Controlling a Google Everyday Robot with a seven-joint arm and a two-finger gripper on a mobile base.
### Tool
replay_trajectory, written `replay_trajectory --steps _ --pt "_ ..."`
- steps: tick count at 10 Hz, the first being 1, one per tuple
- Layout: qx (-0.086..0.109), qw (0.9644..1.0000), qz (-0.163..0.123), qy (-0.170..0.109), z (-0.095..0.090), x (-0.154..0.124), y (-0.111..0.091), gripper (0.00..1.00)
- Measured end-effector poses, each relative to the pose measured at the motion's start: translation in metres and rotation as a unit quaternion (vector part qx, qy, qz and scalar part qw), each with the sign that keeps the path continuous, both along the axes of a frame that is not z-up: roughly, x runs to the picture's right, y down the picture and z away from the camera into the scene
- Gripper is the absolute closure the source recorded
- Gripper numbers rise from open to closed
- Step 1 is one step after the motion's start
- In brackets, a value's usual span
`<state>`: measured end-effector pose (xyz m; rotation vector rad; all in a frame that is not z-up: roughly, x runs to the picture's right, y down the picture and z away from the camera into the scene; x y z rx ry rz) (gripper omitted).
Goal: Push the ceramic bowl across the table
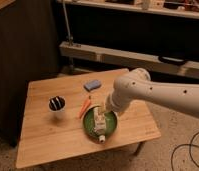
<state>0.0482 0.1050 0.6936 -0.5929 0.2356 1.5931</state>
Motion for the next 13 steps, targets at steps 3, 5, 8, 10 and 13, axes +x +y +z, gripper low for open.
replay_trajectory --steps 3,5,8,10,13 --pt "-0.002 0.9987 0.038 0.035 0.013 0.033 -0.005 0.35" --pt "-0.014 0.9965 0.063 0.053 0.025 0.083 0.004 0.38" --pt "-0.043 0.9955 0.056 0.064 0.057 0.130 0.037 0.68" --pt "-0.048 0.9965 0.037 0.057 0.079 0.131 0.054 0.89" --pt "-0.025 0.9996 -0.006 0.009 0.107 0.107 0.066 1.00"
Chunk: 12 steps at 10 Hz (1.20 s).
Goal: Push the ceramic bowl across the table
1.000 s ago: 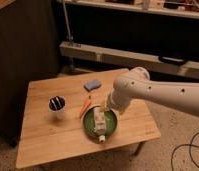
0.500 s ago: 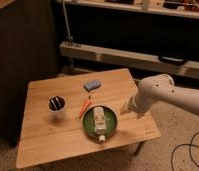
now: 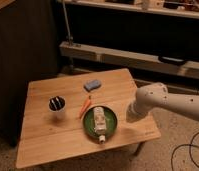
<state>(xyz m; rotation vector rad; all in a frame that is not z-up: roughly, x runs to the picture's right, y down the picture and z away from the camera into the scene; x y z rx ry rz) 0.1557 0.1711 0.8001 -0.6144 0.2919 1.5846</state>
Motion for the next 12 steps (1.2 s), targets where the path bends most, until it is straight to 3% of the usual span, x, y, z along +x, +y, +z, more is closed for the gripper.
replay_trajectory --steps 3,7,10,12 --pt "0.020 0.9988 -0.040 -0.020 0.016 -0.007 0.006 1.00" --pt "0.028 0.9986 -0.042 -0.019 0.031 -0.010 -0.006 1.00" --pt "0.029 0.9983 -0.041 -0.032 0.044 -0.015 -0.007 1.00" --pt "0.023 0.9968 -0.056 -0.052 0.052 -0.036 -0.003 1.00"
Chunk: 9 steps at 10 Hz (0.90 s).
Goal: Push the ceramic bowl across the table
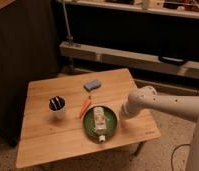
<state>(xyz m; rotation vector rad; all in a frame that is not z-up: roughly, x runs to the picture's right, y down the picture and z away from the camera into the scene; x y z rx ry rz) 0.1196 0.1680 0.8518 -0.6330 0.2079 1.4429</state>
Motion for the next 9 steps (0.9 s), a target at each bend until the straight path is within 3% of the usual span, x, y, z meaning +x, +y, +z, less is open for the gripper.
replay_trajectory --steps 3,5,8,9 --pt "-0.011 0.9984 -0.032 -0.045 -0.002 -0.057 0.015 1.00" --pt "-0.019 0.9949 -0.052 -0.084 -0.007 -0.106 0.023 1.00" --pt "-0.025 0.9865 -0.077 -0.142 -0.022 -0.183 0.032 1.00" --pt "-0.029 0.9820 -0.091 -0.163 -0.030 -0.209 0.039 1.00"
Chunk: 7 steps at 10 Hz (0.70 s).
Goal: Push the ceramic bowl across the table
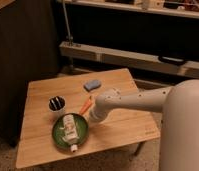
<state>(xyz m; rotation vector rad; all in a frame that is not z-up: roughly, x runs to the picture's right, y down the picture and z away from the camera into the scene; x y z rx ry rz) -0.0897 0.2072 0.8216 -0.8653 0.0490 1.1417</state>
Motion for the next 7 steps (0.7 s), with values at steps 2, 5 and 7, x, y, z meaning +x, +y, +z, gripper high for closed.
replay_trajectory --steps 2,5,7 --pt "-0.013 0.9988 -0.029 -0.038 -0.017 -0.060 0.016 1.00" --pt "-0.029 0.9963 -0.059 -0.055 -0.026 -0.111 0.028 0.99" --pt "-0.029 0.9964 -0.058 -0.055 -0.026 -0.110 0.027 0.99"
